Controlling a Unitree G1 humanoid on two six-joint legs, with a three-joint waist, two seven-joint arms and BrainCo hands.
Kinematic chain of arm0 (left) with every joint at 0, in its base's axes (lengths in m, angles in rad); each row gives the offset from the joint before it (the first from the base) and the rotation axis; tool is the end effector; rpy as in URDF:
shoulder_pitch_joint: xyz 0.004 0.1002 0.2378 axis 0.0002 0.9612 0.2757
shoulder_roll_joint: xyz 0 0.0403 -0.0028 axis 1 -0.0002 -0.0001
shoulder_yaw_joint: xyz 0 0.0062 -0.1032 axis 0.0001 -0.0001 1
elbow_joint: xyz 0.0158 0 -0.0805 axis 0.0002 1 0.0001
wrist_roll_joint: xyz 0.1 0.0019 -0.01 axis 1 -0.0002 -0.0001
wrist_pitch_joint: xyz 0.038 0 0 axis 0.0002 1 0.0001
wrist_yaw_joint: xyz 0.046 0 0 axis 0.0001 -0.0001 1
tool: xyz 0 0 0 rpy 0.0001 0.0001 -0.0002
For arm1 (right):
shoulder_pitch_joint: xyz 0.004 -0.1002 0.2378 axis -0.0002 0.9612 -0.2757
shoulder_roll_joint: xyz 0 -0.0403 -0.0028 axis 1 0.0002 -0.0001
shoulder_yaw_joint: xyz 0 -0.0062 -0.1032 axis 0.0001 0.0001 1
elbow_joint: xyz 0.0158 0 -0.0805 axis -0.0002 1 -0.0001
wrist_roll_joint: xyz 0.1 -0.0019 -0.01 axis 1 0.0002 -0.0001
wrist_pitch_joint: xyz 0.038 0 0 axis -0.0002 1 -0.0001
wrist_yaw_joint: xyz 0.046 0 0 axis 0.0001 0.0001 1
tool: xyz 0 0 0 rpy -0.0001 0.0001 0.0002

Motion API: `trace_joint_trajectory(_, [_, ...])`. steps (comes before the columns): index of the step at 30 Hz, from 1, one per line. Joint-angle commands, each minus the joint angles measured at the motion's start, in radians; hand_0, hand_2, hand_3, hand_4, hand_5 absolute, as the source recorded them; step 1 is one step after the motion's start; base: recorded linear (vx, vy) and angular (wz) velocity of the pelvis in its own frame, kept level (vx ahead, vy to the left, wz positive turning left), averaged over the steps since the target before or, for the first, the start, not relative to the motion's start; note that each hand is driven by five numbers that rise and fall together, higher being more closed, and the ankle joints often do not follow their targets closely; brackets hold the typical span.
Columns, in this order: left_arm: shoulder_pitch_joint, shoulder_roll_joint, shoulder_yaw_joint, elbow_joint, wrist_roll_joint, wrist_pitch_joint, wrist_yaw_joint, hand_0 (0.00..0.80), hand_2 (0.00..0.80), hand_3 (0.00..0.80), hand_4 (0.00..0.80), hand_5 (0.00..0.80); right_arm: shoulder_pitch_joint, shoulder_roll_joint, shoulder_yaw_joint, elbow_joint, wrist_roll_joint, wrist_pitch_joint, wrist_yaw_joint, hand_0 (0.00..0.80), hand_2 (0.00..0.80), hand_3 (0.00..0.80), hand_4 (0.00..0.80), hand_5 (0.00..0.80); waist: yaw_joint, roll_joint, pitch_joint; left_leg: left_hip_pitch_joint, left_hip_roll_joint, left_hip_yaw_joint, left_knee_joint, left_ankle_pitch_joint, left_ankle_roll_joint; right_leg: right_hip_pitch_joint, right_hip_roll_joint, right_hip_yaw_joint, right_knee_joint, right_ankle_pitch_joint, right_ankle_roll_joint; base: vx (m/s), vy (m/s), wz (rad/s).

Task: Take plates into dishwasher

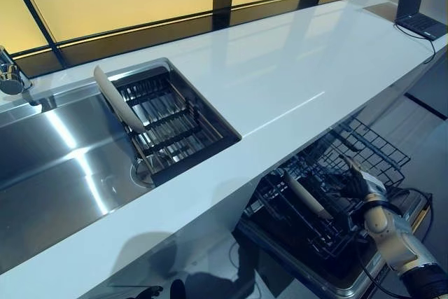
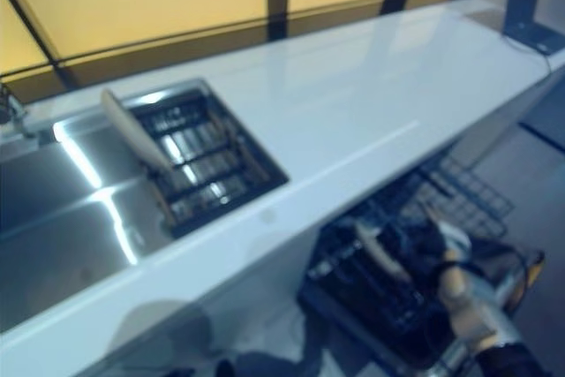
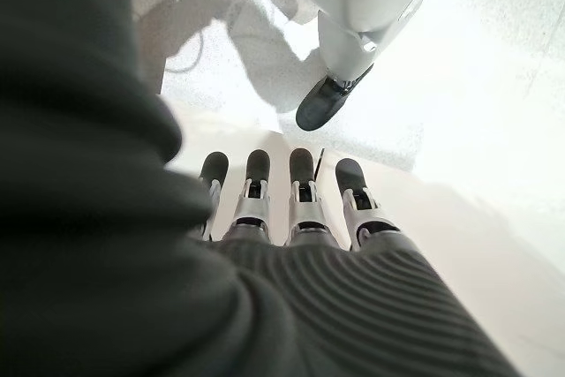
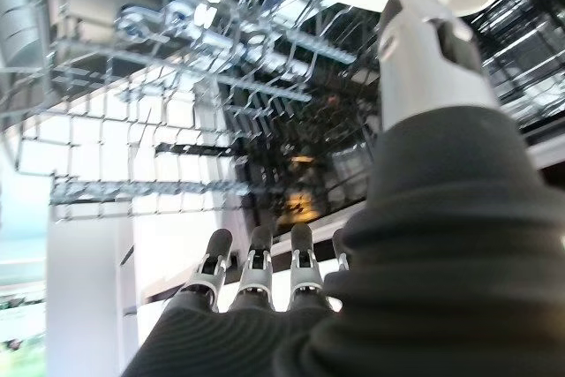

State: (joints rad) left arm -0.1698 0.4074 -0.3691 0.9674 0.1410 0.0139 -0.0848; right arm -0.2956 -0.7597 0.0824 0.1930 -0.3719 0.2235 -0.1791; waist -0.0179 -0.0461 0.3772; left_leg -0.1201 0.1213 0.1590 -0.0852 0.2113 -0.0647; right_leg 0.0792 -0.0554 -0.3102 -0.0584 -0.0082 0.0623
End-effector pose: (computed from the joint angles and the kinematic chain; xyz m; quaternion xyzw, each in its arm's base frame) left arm 0.1674 0.2399 -0.0691 0.3192 0.4189 -0.1266 0.8406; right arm 0.2531 -0.2833 0.1228 -0.5351 0.0072 -0.1551 0.8304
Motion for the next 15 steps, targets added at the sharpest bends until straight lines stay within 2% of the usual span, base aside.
trace_joint_trajectory(1, [0.007,-0.024,0.018,0.048,0.03,-0.015,0.017,0.0,0.0,0.0,0.0,0.0,0.015,-0.08,-0.047,-0.101,-0.001,-0.002,-0.022,0.0,0.0,0.0,0.0,0.0,-0.02,-0.02,-0.075,0.081,0.0,0.044,-0.002,-0.138,-0.001,-0.084,0.009,0.061,0.069,0.001,0.017,0.01,0.02,-0.05])
trace_joint_trajectory(5, [0.02,-0.028,0.031,0.061,0.022,-0.013,0.022,0.0,0.0,0.0,0.0,0.0,0.053,-0.116,-0.126,-0.157,0.06,-0.002,-0.056,0.0,0.0,0.0,0.0,0.0,-0.033,-0.029,-0.087,0.098,0.004,0.053,-0.002,-0.146,-0.002,-0.072,0.011,0.072,0.067,-0.003,0.016,0.013,0.007,-0.03])
trace_joint_trajectory(8, [0.031,-0.033,0.042,0.073,0.006,-0.013,0.03,0.0,0.0,0.0,0.0,0.0,0.079,-0.14,-0.186,-0.197,0.112,-0.026,-0.082,0.0,0.0,0.0,0.0,0.0,-0.04,-0.036,-0.097,0.115,0.006,0.056,-0.002,-0.156,0.0,-0.063,0.012,0.081,0.067,-0.007,0.016,0.06,0.019,-0.15])
trace_joint_trajectory(15, [0.078,-0.052,0.073,0.112,-0.012,-0.028,0.04,0.0,0.0,0.0,0.0,0.0,0.116,-0.196,-0.312,-0.315,0.19,-0.138,-0.107,0.0,0.0,0.0,0.0,0.0,-0.043,-0.042,-0.13,0.147,-0.007,0.062,0.002,-0.179,0.008,-0.036,0.003,0.098,0.048,-0.002,0.022,0.134,0.083,-0.08])
